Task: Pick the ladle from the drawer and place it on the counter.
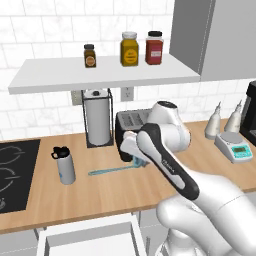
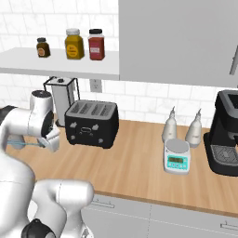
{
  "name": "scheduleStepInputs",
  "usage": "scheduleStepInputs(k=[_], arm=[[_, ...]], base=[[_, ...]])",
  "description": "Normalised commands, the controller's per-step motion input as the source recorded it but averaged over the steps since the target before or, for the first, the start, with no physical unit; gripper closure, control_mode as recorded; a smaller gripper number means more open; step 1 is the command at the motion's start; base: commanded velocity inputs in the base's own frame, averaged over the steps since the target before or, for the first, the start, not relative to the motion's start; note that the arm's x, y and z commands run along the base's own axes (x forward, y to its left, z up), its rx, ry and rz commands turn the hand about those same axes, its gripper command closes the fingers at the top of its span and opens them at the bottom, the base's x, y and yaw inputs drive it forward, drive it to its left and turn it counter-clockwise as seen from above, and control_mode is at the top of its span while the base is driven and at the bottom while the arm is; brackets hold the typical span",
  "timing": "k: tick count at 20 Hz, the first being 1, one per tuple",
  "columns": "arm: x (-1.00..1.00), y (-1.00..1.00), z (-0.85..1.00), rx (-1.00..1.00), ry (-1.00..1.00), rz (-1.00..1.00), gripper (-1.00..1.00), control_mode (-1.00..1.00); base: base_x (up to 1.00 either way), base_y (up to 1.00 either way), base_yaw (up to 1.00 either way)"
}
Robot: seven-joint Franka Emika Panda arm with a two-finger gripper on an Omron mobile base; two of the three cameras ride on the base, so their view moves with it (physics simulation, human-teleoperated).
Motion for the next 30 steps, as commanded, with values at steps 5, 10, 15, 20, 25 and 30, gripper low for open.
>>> scheduleStepInputs(k=[5,10,15,20,25,30], arm=[[0.19,-0.66,-0.36,-0.01,0.0,-0.01,1.0,-1.0],[0.63,-0.56,-0.37,0.0,0.0,0.01,1.0,-1.0],[0.61,-0.25,-0.24,0.0,0.01,0.04,1.0,-1.0],[0.29,-0.01,-0.11,0.0,0.11,0.02,1.0,-1.0],[0.27,0.0,-0.33,0.0,0.07,0.02,1.0,-1.0],[0.08,0.0,-0.48,-0.03,0.0,0.03,1.0,-1.0]], base=[[0.0,0.0,0.0],[0.0,0.0,0.0],[0.0,0.0,0.0],[0.0,0.0,0.0],[0.0,0.0,0.0],[0.0,0.0,0.0]])
